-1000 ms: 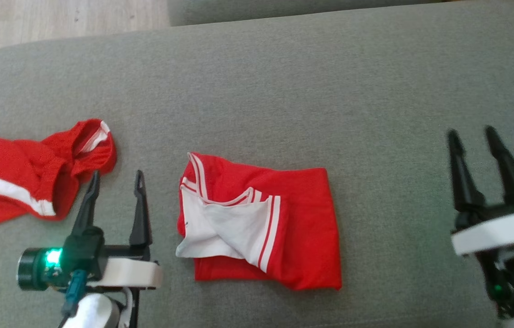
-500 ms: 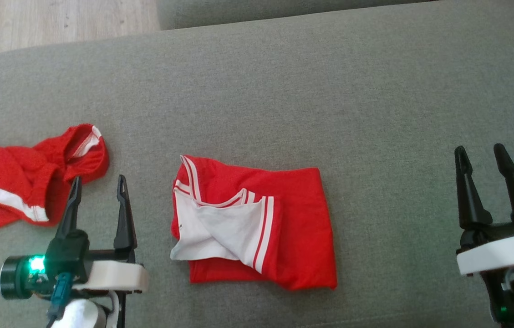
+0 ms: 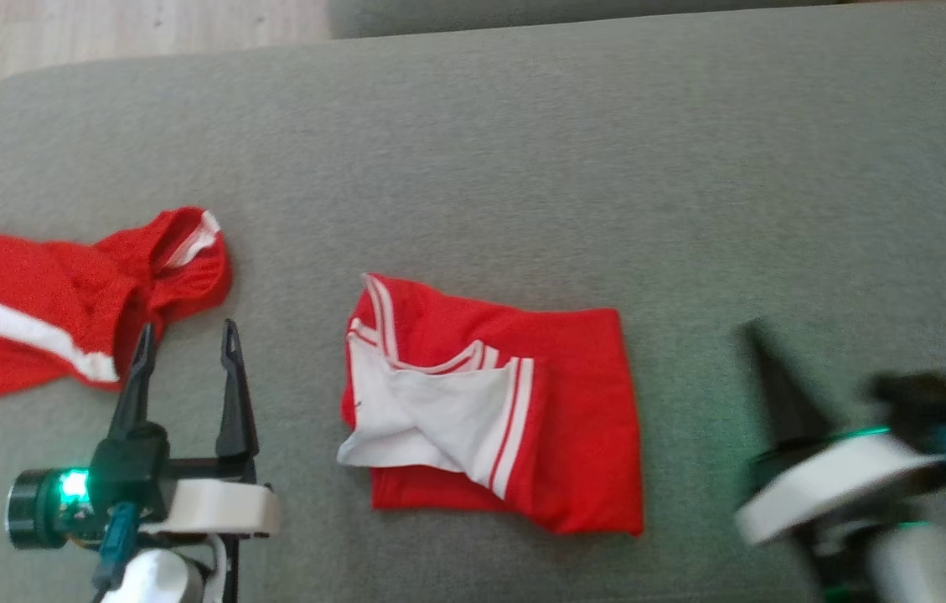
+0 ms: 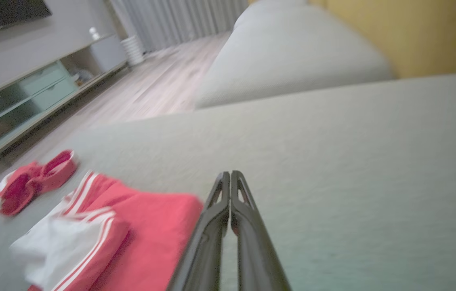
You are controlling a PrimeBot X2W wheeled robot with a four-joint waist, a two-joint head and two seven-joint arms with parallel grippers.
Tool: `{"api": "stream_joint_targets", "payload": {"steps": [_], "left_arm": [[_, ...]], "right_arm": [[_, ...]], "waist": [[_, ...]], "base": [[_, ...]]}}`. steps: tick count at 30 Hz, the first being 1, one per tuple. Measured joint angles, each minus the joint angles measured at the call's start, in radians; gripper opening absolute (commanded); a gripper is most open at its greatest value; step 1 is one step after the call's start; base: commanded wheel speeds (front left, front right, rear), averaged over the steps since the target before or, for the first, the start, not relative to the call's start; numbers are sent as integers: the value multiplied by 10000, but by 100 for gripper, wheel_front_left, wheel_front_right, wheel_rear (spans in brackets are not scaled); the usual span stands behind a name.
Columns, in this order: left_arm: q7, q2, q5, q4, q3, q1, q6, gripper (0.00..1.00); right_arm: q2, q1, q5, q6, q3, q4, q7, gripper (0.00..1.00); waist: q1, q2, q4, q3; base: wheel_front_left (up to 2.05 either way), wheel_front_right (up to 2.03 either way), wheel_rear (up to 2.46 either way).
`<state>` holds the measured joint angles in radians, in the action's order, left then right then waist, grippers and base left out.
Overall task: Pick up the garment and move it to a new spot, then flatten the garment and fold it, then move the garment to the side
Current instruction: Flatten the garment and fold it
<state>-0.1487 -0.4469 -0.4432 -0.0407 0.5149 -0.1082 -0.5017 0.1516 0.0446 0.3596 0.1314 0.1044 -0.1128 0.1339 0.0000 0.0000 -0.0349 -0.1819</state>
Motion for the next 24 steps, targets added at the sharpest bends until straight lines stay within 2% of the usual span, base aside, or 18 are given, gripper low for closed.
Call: {"api": "stream_joint_targets", "payload": {"steps": [3,6,12,18,24], "left_arm": [[-38,155,0,12,63,-80,13,100],[-167,334,0,82,190,-150,92,100],[-385,610,-2,433,368,-270,192,100],[-552,752,-111,652,359,-349,268,100],[-639,765,-148,723,347,-346,267,100]], "right_arm": [[-15,-394,378,0,1672,1158,-13,0],[-90,-1042,742,0,2913,2475,-178,0],[-127,-1905,1348,0,3923,4525,-715,0],[-132,-2655,1720,0,5480,4635,-1269,0],[-48,-2991,2272,0,7382,4748,-805,0]], "waist": [[0,0,286,-72],[1,0,638,-122],[0,0,1363,-164],[0,0,1754,-165],[0,0,1658,-139]], "base": [[0,0,0],[0,0,0],[0,0,0],[0,0,0],[0,0,0]]}}
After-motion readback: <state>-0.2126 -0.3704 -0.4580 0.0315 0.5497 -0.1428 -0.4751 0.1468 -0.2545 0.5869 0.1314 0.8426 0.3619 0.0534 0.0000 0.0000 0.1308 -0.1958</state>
